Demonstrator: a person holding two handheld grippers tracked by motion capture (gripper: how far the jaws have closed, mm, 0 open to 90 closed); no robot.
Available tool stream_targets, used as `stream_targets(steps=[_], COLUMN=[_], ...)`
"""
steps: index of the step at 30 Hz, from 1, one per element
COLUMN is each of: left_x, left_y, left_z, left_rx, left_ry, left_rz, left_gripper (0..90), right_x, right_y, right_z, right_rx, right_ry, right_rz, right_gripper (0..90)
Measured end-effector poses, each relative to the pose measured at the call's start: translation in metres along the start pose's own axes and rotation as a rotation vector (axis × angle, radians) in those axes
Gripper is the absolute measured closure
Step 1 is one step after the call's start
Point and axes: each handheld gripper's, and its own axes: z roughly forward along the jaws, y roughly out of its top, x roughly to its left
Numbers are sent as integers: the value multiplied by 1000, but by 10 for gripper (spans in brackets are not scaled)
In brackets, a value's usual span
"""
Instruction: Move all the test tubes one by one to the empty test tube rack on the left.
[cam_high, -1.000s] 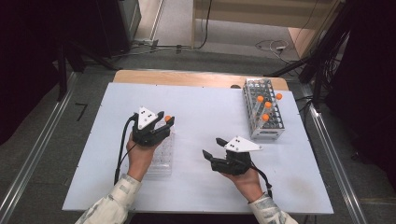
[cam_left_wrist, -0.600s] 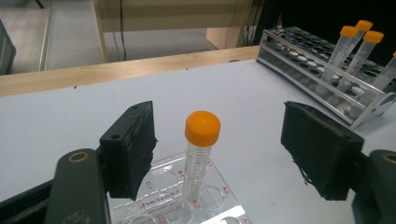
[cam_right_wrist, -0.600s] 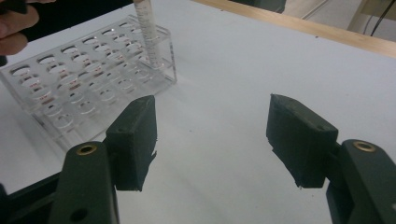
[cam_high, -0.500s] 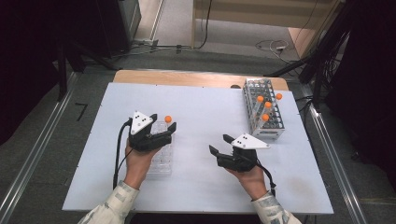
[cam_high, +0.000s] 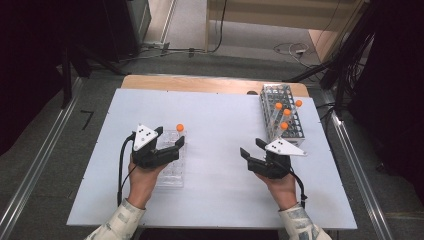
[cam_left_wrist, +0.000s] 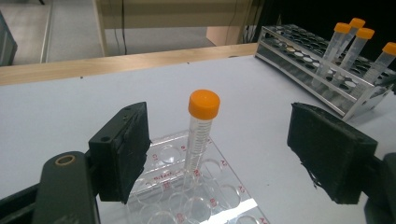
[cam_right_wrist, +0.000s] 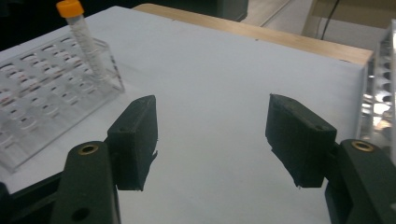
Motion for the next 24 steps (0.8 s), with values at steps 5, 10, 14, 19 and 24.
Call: stream_targets(steps=[5,10,14,19,24], left_x=[0,2,3,5,5], left_y=[-2,-4,-4,-5,-5], left_z=[-3,-6,-7,-7,-8], left_rx=[4,3,1,5,3], left_ry=[-4,-4,0,2,6], left_rz=[-2,-6,-8,-11,-12], left_gripper=[207,208,208,208,208], right_x=[-15,-28,-42,-55,-63], right_y=[-1,-2,-4,-5,-6], right_z=[-6,-12,-17,-21,-22], right_rx=[-8,-16,-22,-34,-39], right_ry=[-35,-78,-141,-189,-228], right_rz=[32,54,84,111,128], right_gripper=[335,340,343,347,356])
